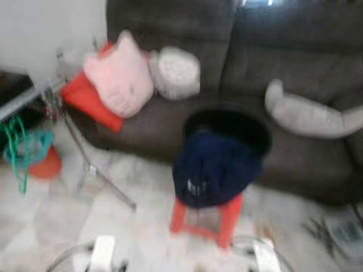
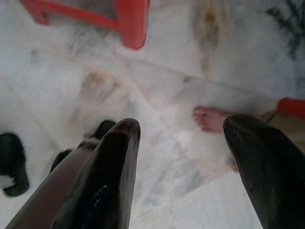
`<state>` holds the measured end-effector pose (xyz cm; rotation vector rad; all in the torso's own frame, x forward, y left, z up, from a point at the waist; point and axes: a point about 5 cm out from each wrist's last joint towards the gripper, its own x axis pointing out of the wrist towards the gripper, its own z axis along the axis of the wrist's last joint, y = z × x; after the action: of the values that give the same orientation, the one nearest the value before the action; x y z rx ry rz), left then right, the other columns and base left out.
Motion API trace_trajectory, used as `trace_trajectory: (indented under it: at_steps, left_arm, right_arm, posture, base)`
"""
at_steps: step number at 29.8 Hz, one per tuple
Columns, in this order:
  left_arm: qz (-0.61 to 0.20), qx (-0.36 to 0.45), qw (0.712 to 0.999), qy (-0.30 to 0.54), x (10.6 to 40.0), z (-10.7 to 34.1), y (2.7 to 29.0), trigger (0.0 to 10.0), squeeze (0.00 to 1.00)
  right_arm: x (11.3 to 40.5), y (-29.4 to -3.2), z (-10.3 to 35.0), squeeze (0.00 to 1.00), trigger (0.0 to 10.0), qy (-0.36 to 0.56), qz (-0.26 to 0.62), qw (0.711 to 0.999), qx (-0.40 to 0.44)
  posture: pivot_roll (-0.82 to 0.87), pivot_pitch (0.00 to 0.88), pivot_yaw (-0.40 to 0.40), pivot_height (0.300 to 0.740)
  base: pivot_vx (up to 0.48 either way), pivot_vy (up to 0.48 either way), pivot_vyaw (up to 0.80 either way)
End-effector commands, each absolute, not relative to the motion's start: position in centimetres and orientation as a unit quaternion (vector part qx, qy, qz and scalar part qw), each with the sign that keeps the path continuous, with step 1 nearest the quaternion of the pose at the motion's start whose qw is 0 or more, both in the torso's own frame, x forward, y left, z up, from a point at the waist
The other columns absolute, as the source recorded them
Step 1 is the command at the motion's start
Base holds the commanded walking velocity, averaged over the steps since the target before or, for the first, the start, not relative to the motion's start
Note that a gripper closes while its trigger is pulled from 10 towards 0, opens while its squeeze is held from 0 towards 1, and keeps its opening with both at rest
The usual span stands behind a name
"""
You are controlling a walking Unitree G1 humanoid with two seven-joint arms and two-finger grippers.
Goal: Hang hanger
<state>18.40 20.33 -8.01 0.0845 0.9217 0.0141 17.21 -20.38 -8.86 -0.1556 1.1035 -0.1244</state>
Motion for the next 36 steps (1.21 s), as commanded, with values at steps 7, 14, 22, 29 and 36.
trace_trajectory:
  at_steps: [7,14,22,29,36]
  left_arm:
    - [0.009,0.051,0.882,0.468,16.9,-8.6,21.0,10.0,0.00]
    - [0.009,0.054,0.881,0.470,16.7,-8.7,21.1,10.0,0.00]
    - [0.009,0.059,0.879,0.473,16.5,-8.7,21.6,10.0,0.00]
    - [0.007,0.063,0.878,0.474,16.3,-8.7,21.8,10.0,0.00]
    - [0.007,0.066,0.877,0.477,16.1,-8.8,22.0,10.0,0.00]
  right_arm:
    - [18.1,-19.7,-8.4,0.00,10.0,0.482,-0.045,0.869,-0.100]
    - [19.0,-19.3,-7.7,0.00,10.0,0.416,-0.028,0.906,-0.080]
    - [19.5,-18.7,-7.2,0.00,10.0,0.365,-0.020,0.931,-0.011]
    - [19.4,-18.4,-7.2,0.00,10.0,0.353,-0.022,0.935,0.021]
    - [21.3,-18.8,-3.4,0.00,10.0,0.189,0.033,0.981,0.035]
  posture:
    - [0.02,0.000,-0.013,0.740]
    - [0.00,0.000,-0.013,0.740]
    - [-0.01,0.000,-0.004,0.740]
    - [-0.01,0.000,-0.004,0.740]
    - [-0.01,0.000,0.003,0.740]
  base:
    - [0.000,0.000,0.00]
    - [0.000,0.000,0.00]
    - [0.000,0.000,0.00]
    - [0.000,0.000,0.00]
    - [0.000,0.000,0.00]
